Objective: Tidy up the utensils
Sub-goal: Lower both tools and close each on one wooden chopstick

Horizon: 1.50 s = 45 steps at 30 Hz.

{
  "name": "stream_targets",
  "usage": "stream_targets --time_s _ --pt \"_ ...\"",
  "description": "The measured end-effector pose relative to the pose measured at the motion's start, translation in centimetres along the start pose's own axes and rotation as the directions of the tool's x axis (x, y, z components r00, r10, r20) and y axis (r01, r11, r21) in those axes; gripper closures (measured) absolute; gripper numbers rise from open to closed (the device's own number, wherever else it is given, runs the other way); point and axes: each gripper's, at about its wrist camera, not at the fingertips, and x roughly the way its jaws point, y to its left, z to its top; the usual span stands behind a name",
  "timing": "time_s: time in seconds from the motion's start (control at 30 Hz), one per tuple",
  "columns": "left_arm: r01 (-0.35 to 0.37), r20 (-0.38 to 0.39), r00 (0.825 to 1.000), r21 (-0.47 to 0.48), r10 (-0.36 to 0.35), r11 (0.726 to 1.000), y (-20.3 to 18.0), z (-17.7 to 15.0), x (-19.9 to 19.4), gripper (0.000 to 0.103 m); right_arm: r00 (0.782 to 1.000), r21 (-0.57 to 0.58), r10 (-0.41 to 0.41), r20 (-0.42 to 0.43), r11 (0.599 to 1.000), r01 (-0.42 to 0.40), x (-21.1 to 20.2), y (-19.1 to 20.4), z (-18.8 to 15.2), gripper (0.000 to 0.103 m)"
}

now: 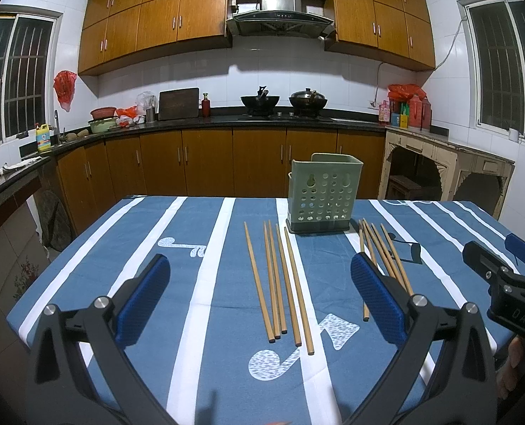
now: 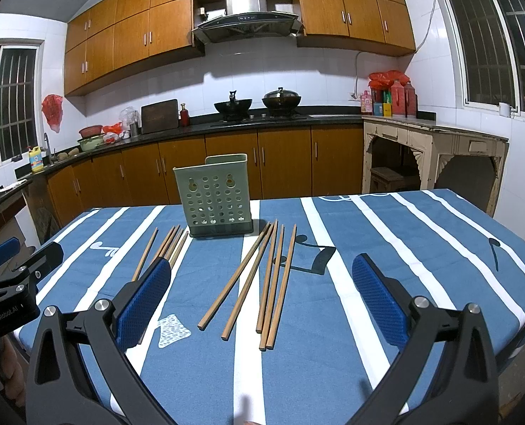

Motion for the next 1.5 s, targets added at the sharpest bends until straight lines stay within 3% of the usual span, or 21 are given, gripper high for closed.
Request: stream_targets --time_s 0.3,0.47,0.6,0.73,0.8,0.87,0.93,1.03,1.23,1.37,1.5 --pt "-0.012 -0.024 1.000 -0.008 0.012 1.000 -0.2 -0.1 0.4 0.004 1.000 0.012 -0.004 -0.027 1.000 0.004 0.8 -0.2 -0.3 0.002" --pt "-0.018 -0.105 0.994 -0.036 0.014 0.999 0.7 -1.5 3.0 0.004 0.993 0.045 -0.028 -0.113 0.998 0.033 3.2 -1.8 -1.3 0.003" --pt "-0.035 -0.194 0.981 -0.060 0.023 0.998 2.0 -1.9 5.4 0.004 0.964 0.079 -0.028 -0.265 0.996 0.050 6.8 -2.9 -2.4 0.031" --pt "-0.054 -0.260 0.965 -0.061 0.037 0.997 2.9 -2.1 7.9 0.004 0.925 0.108 -0.008 -0.381 0.993 0.053 10.2 -3.5 -3.6 0.051" --pt "-0.053 -0.278 0.960 -0.055 0.036 0.997 3.1 -2.0 8.8 0.011 0.908 0.105 -0.013 -0.419 0.992 0.063 11.5 -3.5 -4.2 0.062" --pt "-0.042 -0.302 0.953 -0.049 0.026 0.998 3.2 -2.1 9.8 0.023 0.894 0.106 -0.012 -0.449 0.992 0.066 12.4 -3.4 -4.6 0.065" --pt "-0.029 -0.329 0.944 -0.051 0.010 0.998 3.1 -2.2 10.9 0.028 0.885 0.104 -0.010 -0.465 0.992 0.066 12.9 -3.3 -4.8 0.067" --pt "-0.018 -0.363 0.932 -0.056 -0.003 0.998 2.9 -2.6 12.2 0.035 0.878 0.088 -0.016 -0.478 0.994 0.066 13.3 -3.1 -4.9 0.070" --pt "0.000 -0.431 0.902 -0.062 -0.027 0.998 2.4 -3.0 14.7 0.052 0.875 0.051 -0.072 -0.479 0.993 0.110 13.5 -3.6 -4.7 0.093" --pt "0.013 -0.473 0.880 -0.055 -0.038 0.998 2.0 -3.6 16.2 0.066 0.875 0.066 -0.078 -0.478 0.990 0.124 13.8 -4.4 -4.5 0.094" --pt "0.020 -0.499 0.866 -0.049 -0.042 0.999 1.7 -4.0 17.2 0.073 0.874 0.066 -0.078 -0.479 0.990 0.124 14.3 -4.4 -4.3 0.094"
